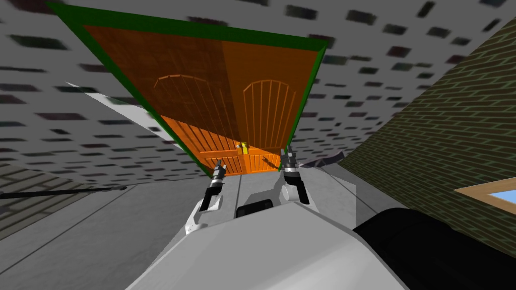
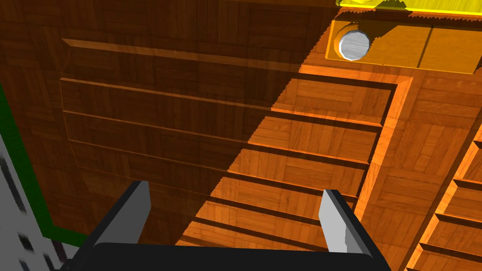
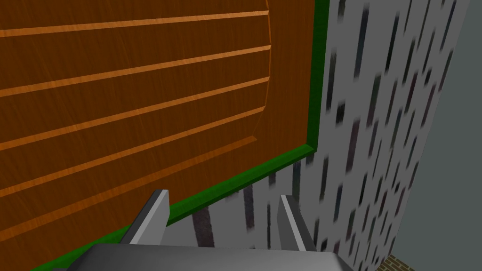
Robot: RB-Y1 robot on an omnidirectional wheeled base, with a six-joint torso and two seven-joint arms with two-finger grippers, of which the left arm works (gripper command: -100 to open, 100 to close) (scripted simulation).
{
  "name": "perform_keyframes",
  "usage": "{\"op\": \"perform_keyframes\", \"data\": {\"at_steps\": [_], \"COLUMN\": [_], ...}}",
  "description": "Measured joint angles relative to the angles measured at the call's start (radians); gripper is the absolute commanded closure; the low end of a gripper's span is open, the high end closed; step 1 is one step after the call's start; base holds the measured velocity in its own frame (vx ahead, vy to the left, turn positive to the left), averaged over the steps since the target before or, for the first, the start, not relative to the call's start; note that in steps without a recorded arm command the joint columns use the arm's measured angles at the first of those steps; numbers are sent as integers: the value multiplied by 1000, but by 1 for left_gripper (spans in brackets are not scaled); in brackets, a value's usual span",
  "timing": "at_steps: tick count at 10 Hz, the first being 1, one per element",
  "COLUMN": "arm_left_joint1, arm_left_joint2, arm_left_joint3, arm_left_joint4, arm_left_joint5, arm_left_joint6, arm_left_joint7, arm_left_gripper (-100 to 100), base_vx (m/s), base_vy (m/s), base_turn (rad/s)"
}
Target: Pull the door open
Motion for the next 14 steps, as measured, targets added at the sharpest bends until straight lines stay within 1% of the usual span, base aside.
{"op": "perform_keyframes", "data": {"at_steps": [1, 3, 4, 8, 9, 10, 11, 13, 14], "arm_left_joint1": [-15, -35, -50, -99, -107, -119, -134, -160, -168], "arm_left_joint2": [7, 9, 8, 22, 26, 26, 25, 30, 31], "arm_left_joint3": [3, 4, 6, 10, 10, 11, 12, 14, 14], "arm_left_joint4": [23, 65, 90, 182, 197, 214, 244, 290, 305], "arm_left_joint5": [3, 4, 4, 10, 11, 11, 11, 14, 14], "arm_left_joint6": [8, 15, 19, 44, 52, 59, 59, 69, 76], "arm_left_joint7": [3, 3, 1, 4, 5, 4, 3, 4, 3], "arm_left_gripper": [-100, -100, -100, -100, -100, -100, -100, -100, -100], "base_vx": [98, 98, 147, 139, 121, 129, 171, 207, 201], "base_vy": [-24, -23, -20, -25, -1, -1, -26, -19, -30], "base_turn": [-27, -34, -52, -36, -20, -42, -57, -38, -46]}}
